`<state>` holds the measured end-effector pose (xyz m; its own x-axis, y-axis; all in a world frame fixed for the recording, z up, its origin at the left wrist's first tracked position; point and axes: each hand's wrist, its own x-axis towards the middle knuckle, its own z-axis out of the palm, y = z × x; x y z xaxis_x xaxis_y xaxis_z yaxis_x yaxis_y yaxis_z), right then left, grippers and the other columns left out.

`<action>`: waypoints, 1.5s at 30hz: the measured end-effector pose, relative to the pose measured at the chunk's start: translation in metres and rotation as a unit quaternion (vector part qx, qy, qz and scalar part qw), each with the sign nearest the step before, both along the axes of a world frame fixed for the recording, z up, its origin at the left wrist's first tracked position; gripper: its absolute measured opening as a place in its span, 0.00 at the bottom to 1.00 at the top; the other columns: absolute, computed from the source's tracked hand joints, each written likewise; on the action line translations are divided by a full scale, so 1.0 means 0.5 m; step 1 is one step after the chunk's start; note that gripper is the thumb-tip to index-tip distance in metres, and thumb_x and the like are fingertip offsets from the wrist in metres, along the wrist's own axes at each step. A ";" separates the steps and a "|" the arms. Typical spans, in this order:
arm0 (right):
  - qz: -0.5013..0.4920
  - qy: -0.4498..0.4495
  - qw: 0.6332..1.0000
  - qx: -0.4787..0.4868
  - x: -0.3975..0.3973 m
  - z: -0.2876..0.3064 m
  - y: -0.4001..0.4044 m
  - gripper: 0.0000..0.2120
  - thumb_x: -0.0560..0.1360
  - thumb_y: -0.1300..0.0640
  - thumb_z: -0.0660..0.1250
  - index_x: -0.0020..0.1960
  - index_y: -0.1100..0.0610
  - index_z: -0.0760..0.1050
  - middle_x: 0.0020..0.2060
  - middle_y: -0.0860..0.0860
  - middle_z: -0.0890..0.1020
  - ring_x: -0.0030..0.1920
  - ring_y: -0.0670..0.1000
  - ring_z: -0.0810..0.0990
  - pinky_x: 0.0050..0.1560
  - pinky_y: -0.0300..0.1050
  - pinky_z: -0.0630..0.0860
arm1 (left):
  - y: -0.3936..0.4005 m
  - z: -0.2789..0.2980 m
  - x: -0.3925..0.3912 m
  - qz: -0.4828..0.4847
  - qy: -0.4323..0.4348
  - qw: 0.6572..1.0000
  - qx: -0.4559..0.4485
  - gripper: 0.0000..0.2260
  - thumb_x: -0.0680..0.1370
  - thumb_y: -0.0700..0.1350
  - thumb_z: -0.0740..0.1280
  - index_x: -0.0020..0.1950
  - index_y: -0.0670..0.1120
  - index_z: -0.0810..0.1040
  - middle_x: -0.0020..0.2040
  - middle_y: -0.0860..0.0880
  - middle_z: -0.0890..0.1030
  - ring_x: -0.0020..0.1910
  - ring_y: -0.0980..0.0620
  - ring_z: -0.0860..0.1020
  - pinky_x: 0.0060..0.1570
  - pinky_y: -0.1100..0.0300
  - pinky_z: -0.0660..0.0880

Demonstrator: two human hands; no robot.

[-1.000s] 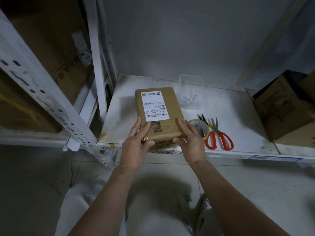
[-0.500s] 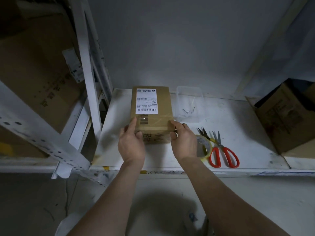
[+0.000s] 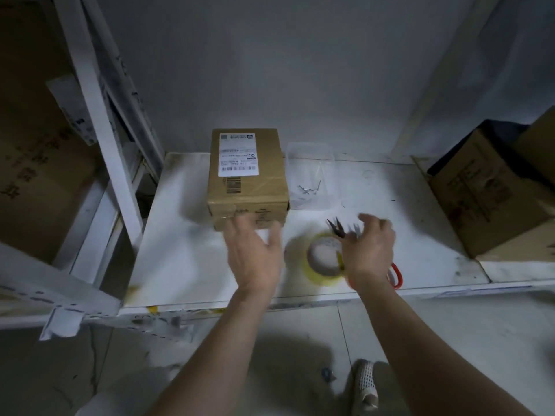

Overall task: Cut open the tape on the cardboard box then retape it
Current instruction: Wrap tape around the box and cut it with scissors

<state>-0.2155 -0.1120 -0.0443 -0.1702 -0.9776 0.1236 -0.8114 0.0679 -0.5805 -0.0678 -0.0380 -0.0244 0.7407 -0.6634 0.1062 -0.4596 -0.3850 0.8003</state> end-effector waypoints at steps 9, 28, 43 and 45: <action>0.016 0.126 0.970 0.209 -0.116 -0.062 0.021 0.30 0.71 0.42 0.65 0.69 0.50 0.63 0.62 0.54 0.70 0.62 0.56 0.69 0.58 0.52 0.71 | -0.037 -0.053 -0.133 -0.328 -0.074 0.903 0.268 0.49 0.62 0.62 0.75 0.76 0.56 0.52 0.78 0.46 0.43 0.76 0.43 0.49 0.73 0.45 0.52; -0.011 0.057 0.984 0.170 -0.075 -0.077 -0.090 0.15 0.74 0.48 0.65 0.50 0.55 0.62 0.42 0.53 0.76 0.38 0.54 0.73 0.39 0.44 0.70 | -0.128 -0.096 -0.109 -0.192 -0.092 0.952 0.222 0.45 0.67 0.56 0.74 0.76 0.47 0.52 0.70 0.45 0.59 0.69 0.45 0.60 0.58 0.55 0.71; -0.017 0.052 0.993 0.100 -0.193 -0.088 -0.249 0.17 0.72 0.51 0.70 0.55 0.56 0.66 0.48 0.57 0.79 0.49 0.60 0.78 0.50 0.51 0.75 | -0.250 -0.134 -0.249 -0.223 -0.107 0.965 0.082 0.31 0.69 0.50 0.75 0.68 0.44 0.68 0.70 0.47 0.59 0.66 0.47 0.69 0.61 0.61 0.71; -0.010 0.038 0.995 0.094 -0.193 -0.089 -0.272 0.17 0.73 0.52 0.70 0.55 0.56 0.66 0.49 0.57 0.79 0.51 0.60 0.78 0.51 0.51 0.75 | -0.267 -0.141 -0.259 -0.218 -0.111 0.967 0.078 0.26 0.71 0.51 0.73 0.64 0.42 0.71 0.72 0.46 0.57 0.67 0.45 0.68 0.62 0.59 0.71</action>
